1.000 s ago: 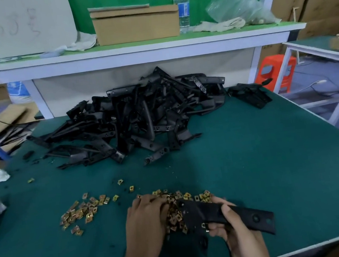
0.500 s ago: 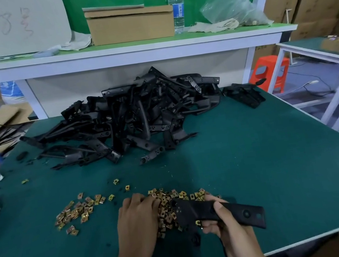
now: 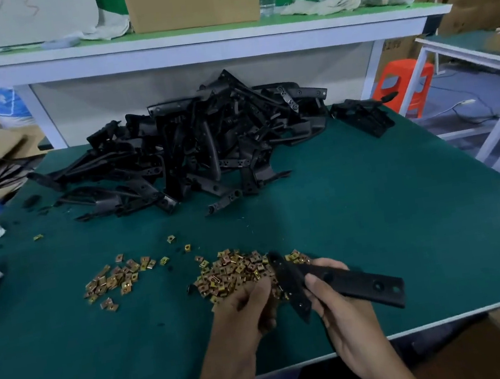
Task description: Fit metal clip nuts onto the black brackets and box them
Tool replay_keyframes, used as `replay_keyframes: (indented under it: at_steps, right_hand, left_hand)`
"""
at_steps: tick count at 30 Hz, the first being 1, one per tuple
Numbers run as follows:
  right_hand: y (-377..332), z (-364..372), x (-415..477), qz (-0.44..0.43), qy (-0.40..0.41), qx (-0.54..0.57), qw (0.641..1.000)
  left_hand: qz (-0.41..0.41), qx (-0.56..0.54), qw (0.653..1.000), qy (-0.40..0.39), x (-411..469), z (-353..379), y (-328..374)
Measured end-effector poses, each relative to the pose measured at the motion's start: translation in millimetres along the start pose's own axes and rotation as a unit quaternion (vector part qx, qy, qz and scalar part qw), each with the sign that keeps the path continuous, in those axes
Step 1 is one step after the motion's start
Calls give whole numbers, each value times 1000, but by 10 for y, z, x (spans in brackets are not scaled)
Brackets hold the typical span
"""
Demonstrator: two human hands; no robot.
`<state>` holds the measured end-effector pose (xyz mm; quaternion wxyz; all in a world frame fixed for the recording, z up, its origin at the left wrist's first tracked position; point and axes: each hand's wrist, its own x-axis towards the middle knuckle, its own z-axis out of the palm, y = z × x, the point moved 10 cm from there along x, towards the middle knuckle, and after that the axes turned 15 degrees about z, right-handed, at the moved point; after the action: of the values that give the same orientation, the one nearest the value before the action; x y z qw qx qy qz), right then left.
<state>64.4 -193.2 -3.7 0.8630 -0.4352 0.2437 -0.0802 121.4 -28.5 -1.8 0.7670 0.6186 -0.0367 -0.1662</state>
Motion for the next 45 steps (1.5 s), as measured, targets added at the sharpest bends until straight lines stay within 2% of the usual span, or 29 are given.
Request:
replay_keyframes:
  at_steps: [2,4,19,27,34,38,40,42,43,45]
  right_hand:
    - [10,-4,3,2,-13,15,1000]
    - [-5,0,7,3,-23,32,999]
    - [1,-7,17,-1,-23,43,999]
    - [-42,77,-26,-22,-38,-11,999]
    - [5,69,-59,-41,-10,-54,998]
    - [22,47,-12,-12,-13,-21,1000]
    - [21,48,27,4,-27,8,1000]
    - [34,3,66,15,-30,49,998]
    - [40,-31,83,17,-27,73,997]
    - [47,-82,103,19,-19,105,994]
  left_hand:
    - [-24,-87,996,-8,-64,52,-31]
    - [-35,-118,992,-13,-109,74,-35]
    - [-54,-123,991,7,-237,301,-66]
    - [-35,-41,998,24,-211,252,-60]
    - [5,37,999,-14,-205,338,9]
    - [37,52,995,-71,-135,432,86]
    - [96,125,981,-110,-50,443,226]
    - [179,256,943,-116,94,371,387]
    - [225,331,911,-97,190,294,487]
    - [295,487,821,-50,380,136,688]
